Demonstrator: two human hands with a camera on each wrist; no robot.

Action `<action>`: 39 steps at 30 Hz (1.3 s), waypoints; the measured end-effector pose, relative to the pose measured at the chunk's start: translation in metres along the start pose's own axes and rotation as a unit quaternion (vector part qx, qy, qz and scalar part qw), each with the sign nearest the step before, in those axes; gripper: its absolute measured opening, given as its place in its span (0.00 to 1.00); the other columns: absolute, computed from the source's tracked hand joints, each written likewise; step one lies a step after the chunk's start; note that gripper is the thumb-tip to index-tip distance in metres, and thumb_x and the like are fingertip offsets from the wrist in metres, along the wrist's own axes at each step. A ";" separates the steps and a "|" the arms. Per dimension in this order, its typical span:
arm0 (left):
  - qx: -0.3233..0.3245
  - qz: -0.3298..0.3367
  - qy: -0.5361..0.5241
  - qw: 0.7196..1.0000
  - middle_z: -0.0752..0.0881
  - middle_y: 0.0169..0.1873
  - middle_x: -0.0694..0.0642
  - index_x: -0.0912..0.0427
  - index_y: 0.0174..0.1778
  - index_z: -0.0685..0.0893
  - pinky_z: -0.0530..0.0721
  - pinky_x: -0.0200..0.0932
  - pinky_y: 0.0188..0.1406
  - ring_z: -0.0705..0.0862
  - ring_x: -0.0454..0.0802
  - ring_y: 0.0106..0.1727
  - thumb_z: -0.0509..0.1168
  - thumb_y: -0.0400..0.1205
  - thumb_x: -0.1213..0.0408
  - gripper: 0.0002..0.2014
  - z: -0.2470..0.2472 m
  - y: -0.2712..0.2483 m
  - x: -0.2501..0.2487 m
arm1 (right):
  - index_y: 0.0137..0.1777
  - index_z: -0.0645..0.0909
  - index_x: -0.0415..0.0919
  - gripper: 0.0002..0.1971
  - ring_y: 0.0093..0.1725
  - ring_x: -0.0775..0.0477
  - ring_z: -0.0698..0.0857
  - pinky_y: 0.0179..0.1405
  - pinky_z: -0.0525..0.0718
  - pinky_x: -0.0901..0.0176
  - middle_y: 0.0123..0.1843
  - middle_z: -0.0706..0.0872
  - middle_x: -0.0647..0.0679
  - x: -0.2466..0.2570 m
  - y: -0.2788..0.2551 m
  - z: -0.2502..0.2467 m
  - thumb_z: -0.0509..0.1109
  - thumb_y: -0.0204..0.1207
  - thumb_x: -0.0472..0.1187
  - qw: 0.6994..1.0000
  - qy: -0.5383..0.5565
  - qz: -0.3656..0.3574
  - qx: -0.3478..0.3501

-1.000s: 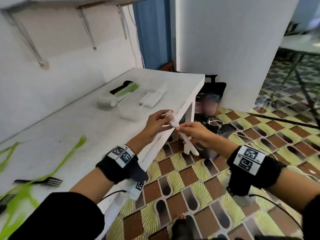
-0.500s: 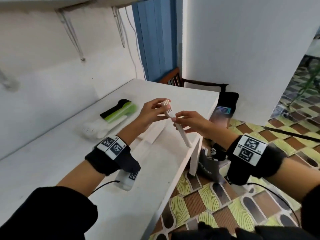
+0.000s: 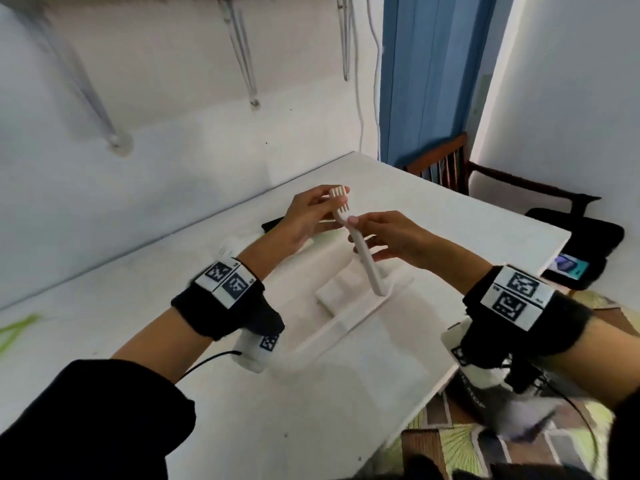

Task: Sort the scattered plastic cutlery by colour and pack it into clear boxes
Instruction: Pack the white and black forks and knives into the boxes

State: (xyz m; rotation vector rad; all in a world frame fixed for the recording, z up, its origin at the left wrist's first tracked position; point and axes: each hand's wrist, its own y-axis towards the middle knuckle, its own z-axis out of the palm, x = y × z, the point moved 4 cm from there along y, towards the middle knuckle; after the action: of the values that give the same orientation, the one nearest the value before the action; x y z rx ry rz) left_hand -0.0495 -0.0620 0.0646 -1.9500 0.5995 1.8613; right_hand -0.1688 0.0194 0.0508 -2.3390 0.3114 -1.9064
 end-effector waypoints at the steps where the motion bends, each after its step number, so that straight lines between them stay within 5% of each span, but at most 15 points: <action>1: -0.012 -0.001 0.000 1.000 0.85 0.45 0.58 0.61 0.60 0.82 0.88 0.47 0.52 0.86 0.52 0.45 0.65 0.81 0.69 0.12 -0.005 0.002 0.000 | 0.51 0.81 0.42 0.09 0.39 0.50 0.86 0.32 0.86 0.64 0.44 0.86 0.48 0.002 0.008 0.002 0.65 0.79 0.47 1.000 0.002 -0.003 0.019; 6: -0.070 -0.012 -0.011 0.997 0.86 0.43 0.57 0.60 0.58 0.82 0.88 0.40 0.43 0.88 0.48 0.41 0.65 0.81 0.69 0.10 -0.022 0.010 0.001 | 0.46 0.82 0.43 0.06 0.34 0.53 0.87 0.32 0.87 0.64 0.41 0.87 0.49 0.012 0.042 0.001 0.68 0.78 0.45 0.995 -0.005 -0.020 0.100; 12: -0.097 -0.024 -0.029 0.995 0.87 0.49 0.57 0.63 0.63 0.79 0.87 0.39 0.49 0.89 0.49 0.48 0.64 0.81 0.69 0.14 -0.027 0.011 0.000 | 0.50 0.80 0.38 0.05 0.37 0.51 0.86 0.40 0.87 0.63 0.41 0.85 0.46 0.014 0.068 -0.009 0.67 0.79 0.40 0.984 0.041 -0.043 0.168; 17: -0.093 -0.105 0.098 0.985 0.85 0.54 0.60 0.61 0.63 0.80 0.87 0.37 0.49 0.88 0.50 0.52 0.67 0.80 0.65 0.15 -0.034 -0.013 0.003 | 0.53 0.77 0.39 0.04 0.38 0.52 0.88 0.41 0.89 0.62 0.46 0.86 0.44 0.009 0.081 -0.018 0.65 0.80 0.34 0.973 0.125 -0.037 0.190; 23: -0.094 -0.169 0.244 0.950 0.86 0.51 0.54 0.59 0.62 0.81 0.86 0.36 0.50 0.86 0.45 0.50 0.69 0.79 0.60 0.16 -0.017 -0.044 0.021 | 0.71 0.64 0.36 0.24 0.46 0.42 0.87 0.44 0.90 0.55 0.56 0.82 0.33 -0.002 0.080 -0.007 0.64 0.77 0.25 0.955 0.171 -0.040 0.241; 29: -0.155 -0.133 0.242 0.948 0.88 0.48 0.55 0.59 0.59 0.84 0.80 0.39 0.58 0.86 0.47 0.53 0.72 0.76 0.63 0.16 0.006 -0.058 0.052 | 0.71 0.66 0.32 0.25 0.46 0.47 0.88 0.42 0.89 0.59 0.55 0.85 0.35 -0.022 0.076 0.006 0.68 0.75 0.27 0.951 0.143 -0.049 0.270; 31: -0.161 -0.121 0.237 0.951 0.88 0.46 0.59 0.62 0.56 0.85 0.80 0.41 0.57 0.86 0.50 0.49 0.73 0.76 0.63 0.14 0.009 -0.064 0.062 | 0.68 0.67 0.36 0.25 0.48 0.44 0.87 0.40 0.89 0.59 0.53 0.85 0.36 -0.028 0.073 0.004 0.71 0.73 0.29 0.955 0.110 -0.066 0.266; 35: -0.192 -0.096 0.339 0.916 0.86 0.49 0.60 0.65 0.56 0.84 0.72 0.24 0.43 0.79 0.45 0.45 0.68 0.79 0.68 0.11 0.013 -0.076 0.077 | 0.64 0.70 0.43 0.26 0.45 0.46 0.83 0.37 0.88 0.60 0.51 0.79 0.43 -0.036 0.073 -0.009 0.77 0.69 0.34 0.972 -0.049 -0.175 0.146; 39: -0.218 -0.068 0.374 0.899 0.83 0.50 0.64 0.71 0.58 0.81 0.69 0.23 0.40 0.77 0.49 0.48 0.63 0.82 0.71 0.11 0.008 -0.082 0.080 | 0.63 0.73 0.37 0.25 0.46 0.47 0.81 0.46 0.78 0.61 0.47 0.81 0.44 -0.042 0.077 -0.017 0.79 0.68 0.36 0.936 -0.193 -0.279 0.091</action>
State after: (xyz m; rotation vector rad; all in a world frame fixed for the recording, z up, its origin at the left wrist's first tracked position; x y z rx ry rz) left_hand -0.0089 0.0079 -0.0175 -2.9409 0.2249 1.1737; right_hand -0.2001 -0.0453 -0.0019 -2.7821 -0.5991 -1.4884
